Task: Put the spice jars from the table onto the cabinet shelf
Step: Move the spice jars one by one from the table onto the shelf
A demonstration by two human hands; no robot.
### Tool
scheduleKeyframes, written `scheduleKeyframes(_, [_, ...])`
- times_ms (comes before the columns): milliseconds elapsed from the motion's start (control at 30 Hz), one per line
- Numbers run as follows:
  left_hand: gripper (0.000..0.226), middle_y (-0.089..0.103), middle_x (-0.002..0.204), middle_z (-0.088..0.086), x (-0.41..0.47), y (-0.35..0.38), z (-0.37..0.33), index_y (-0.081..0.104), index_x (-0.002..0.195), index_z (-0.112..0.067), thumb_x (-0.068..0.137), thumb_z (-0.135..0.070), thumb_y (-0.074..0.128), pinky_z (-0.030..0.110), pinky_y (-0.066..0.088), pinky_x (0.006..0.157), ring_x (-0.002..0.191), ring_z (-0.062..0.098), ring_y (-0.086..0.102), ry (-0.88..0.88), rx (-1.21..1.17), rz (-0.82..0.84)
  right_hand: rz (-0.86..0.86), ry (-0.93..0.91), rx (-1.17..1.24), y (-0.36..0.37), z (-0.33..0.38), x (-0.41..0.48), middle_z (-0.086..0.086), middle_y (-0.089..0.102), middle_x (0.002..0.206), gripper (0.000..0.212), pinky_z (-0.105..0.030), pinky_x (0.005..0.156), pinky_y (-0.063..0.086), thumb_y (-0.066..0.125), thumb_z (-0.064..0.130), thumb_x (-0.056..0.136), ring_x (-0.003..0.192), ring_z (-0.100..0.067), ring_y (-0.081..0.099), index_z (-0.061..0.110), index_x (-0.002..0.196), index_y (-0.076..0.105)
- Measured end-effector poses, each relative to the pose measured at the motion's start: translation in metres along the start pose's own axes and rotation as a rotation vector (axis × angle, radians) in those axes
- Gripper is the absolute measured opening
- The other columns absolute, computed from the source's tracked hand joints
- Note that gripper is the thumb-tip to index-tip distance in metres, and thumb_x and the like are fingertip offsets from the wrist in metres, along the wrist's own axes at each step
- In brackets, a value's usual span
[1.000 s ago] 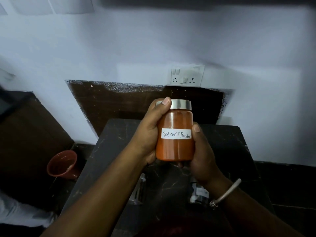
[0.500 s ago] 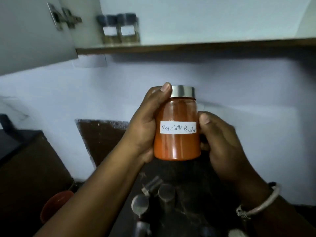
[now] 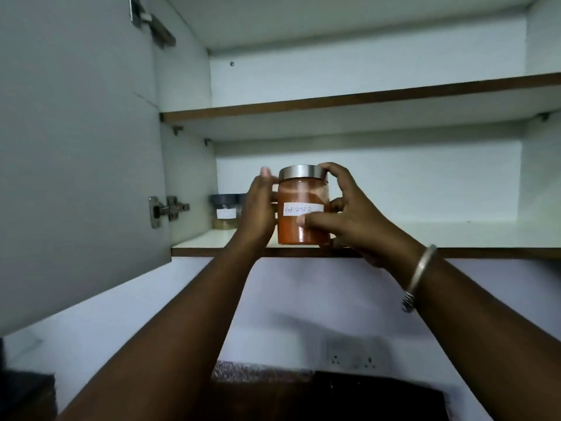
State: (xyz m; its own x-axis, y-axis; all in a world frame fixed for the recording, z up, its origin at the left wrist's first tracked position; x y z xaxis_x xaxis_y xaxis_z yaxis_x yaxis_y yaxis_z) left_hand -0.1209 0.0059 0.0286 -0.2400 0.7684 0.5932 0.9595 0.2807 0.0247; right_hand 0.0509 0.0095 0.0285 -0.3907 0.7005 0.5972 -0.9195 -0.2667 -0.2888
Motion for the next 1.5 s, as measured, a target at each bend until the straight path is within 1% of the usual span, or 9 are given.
scheduleKeyframes(67, [0.046,0.07,0.091,0.007,0.022,-0.031,0.029,0.062,0.098,-0.01,0.111,-0.043,0.034,0.036,0.05,0.076,0.098,0.034,0.069,0.102,0.542,-0.195,-0.015,0.063,-0.053,0.007,-0.019,0.041,-0.008,0.066,0.11,0.077,-0.052,0.067,0.063,0.083,0.022,0.077,0.098,-0.036,0.071,0.054,0.129,0.035])
scheduleKeyframes(200, [0.038,0.072,0.101,0.013,0.049,-0.06,0.083,0.067,0.095,-0.016,0.104,-0.037,0.037,0.042,0.055,0.082,0.101,0.035,0.066,-0.033,1.17,-0.055,0.034,0.149,-0.169,0.021,-0.052,0.122,-0.005,0.058,0.125,0.078,-0.05,0.072,0.061,0.083,0.02,0.076,0.111,-0.036,0.063,0.044,0.127,0.031])
scheduleKeyframes(367, [0.026,0.072,0.092,0.001,0.057,-0.063,0.092,0.063,0.083,-0.027,0.093,-0.037,0.042,0.045,0.057,0.085,0.092,0.026,0.067,-0.086,1.125,0.027,0.038,0.198,-0.321,0.046,-0.095,0.186,-0.007,0.052,0.129,0.09,-0.055,0.088,0.058,0.085,0.011,0.074,0.115,-0.037,0.057,0.035,0.137,0.026])
scheduleKeyframes(600, [0.031,0.071,0.108,0.0,0.067,-0.064,0.101,0.069,0.101,-0.027,0.095,-0.036,0.04,0.039,0.052,0.086,0.102,0.026,0.064,-0.022,1.232,0.004,0.023,0.194,-0.464,0.07,-0.141,0.237,-0.014,0.056,0.129,0.094,-0.053,0.098,0.054,0.085,0.01,0.077,0.114,-0.037,0.061,0.021,0.143,0.019])
scheduleKeyframes(933, [0.031,0.071,0.111,0.002,0.07,-0.065,0.105,0.069,0.103,-0.027,0.096,-0.037,0.041,0.037,0.048,0.081,0.104,0.027,0.064,-0.003,1.254,-0.006,0.089,0.179,-0.603,0.08,-0.163,0.244,-0.022,0.056,0.133,0.102,-0.048,0.095,0.049,0.078,0.017,0.088,0.119,-0.04,0.06,0.02,0.157,0.003])
scheduleKeyframes(1133, [0.031,0.071,0.109,0.002,0.068,-0.065,0.103,0.07,0.1,-0.025,0.097,-0.036,0.041,0.038,0.051,0.083,0.103,0.027,0.064,0.004,1.249,-0.009,0.112,0.184,-0.519,0.076,-0.161,0.232,-0.022,0.038,0.158,0.126,-0.049,0.114,0.035,0.075,0.003,0.089,0.139,-0.038,0.047,0.02,0.154,-0.032])
scheduleKeyframes(1367, [0.025,0.07,0.098,0.004,0.067,-0.065,0.1,0.058,0.08,-0.026,0.095,-0.033,0.04,0.037,0.051,0.076,0.094,0.027,0.064,0.032,1.217,-0.008,0.281,0.374,-0.755,0.063,-0.138,0.205,-0.023,0.009,0.169,0.126,-0.051,0.127,0.015,0.077,0.032,0.089,0.155,-0.041,0.017,0.007,0.156,-0.026])
scheduleKeyframes(1433, [0.026,0.07,0.093,0.003,0.065,-0.064,0.098,0.058,0.078,-0.025,0.093,-0.034,0.038,0.035,0.049,0.072,0.091,0.027,0.064,0.052,1.212,-0.012,0.35,0.43,-0.785,0.054,-0.128,0.189,-0.015,0.02,0.169,0.125,-0.039,0.114,0.038,0.081,0.043,0.084,0.148,-0.034,0.035,0.011,0.161,-0.012])
scheduleKeyframes(1500, [0.03,0.068,0.087,0.002,0.06,-0.064,0.096,0.059,0.076,-0.024,0.089,-0.037,0.035,0.035,0.049,0.07,0.088,0.027,0.064,0.064,1.195,-0.018,0.427,0.41,-0.824,0.048,-0.112,0.169,-0.005,0.042,0.156,0.105,-0.023,0.077,0.042,0.078,0.057,0.08,0.115,-0.02,0.054,0.015,0.159,0.024])
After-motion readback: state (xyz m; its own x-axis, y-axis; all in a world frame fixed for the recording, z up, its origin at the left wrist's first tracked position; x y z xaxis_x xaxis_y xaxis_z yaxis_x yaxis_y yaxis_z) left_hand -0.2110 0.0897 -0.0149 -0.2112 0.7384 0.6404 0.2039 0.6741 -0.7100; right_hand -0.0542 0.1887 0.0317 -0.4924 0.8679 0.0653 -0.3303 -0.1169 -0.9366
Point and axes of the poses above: each hand's wrist, its own x-axis towards the middle knuckle, its own y-axis out of the palm, z = x × y, the point moved 4 cm from there along x, towards the middle knuckle
